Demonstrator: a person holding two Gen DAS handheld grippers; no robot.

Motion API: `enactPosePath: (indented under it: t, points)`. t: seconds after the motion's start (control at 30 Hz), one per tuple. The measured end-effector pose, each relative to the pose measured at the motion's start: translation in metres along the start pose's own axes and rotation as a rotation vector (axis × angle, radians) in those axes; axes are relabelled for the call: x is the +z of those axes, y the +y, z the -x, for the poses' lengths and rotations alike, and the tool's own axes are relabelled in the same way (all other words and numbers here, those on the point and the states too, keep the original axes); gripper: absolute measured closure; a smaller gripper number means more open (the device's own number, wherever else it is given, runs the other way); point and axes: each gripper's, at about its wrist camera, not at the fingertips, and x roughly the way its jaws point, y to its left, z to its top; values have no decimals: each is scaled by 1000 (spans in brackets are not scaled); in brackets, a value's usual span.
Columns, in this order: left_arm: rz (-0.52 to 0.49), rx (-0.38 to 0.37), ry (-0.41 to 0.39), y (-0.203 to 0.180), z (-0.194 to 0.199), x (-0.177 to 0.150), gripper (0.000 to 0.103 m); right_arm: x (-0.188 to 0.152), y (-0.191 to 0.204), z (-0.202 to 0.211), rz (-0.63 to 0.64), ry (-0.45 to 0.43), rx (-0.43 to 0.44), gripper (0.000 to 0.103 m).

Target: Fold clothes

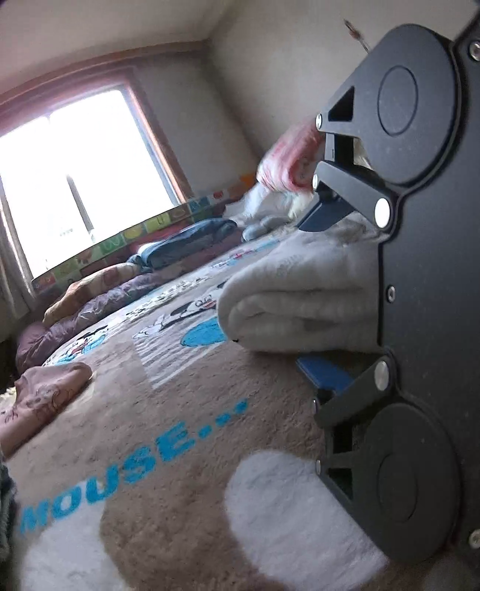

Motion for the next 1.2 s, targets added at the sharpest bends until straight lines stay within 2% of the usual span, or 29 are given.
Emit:
enactPosePath:
  t: [0.03, 0.13, 0.23, 0.37, 0.47, 0.5, 0.53, 0.57, 0.67, 0.8, 1.0, 1.2]
  points:
    - [13, 10, -3, 1, 1, 0, 29, 2, -4, -3, -18, -2, 0, 26]
    - [18, 45, -3, 1, 5, 2, 36, 3, 1, -22, 28, 71, -35, 28]
    - [-2, 80, -2, -3, 12, -2, 37, -1, 9, -34, 108, 146, -65, 33]
    - [-94, 155, 25, -8, 7, -9, 35, -1, 5, -30, 83, 142, -57, 43]
    - [-132, 160, 49, -10, -2, -13, 37, -7, 7, -35, 111, 131, -79, 50]
    - [-148, 146, 68, -11, -6, -15, 56, -10, 9, -37, 127, 130, -81, 50]
    - [-140, 126, 87, -8, -11, -17, 68, -13, 12, -39, 140, 134, -76, 51]
    - [-117, 99, 90, -4, -13, -17, 69, -13, 12, -40, 136, 132, -64, 54]
    - [-74, 22, 50, 4, -11, -14, 72, -11, 11, -42, 106, 117, -22, 59]
    - [-96, -30, -6, -1, -11, -9, 73, -1, 21, -52, 123, 86, 43, 60]
    - [-116, -122, -158, -9, -8, 26, 73, 30, 44, -90, 185, 56, 138, 60]
    - [-136, -152, -325, -15, 2, 84, 73, 66, 86, -172, 277, 84, 247, 60]
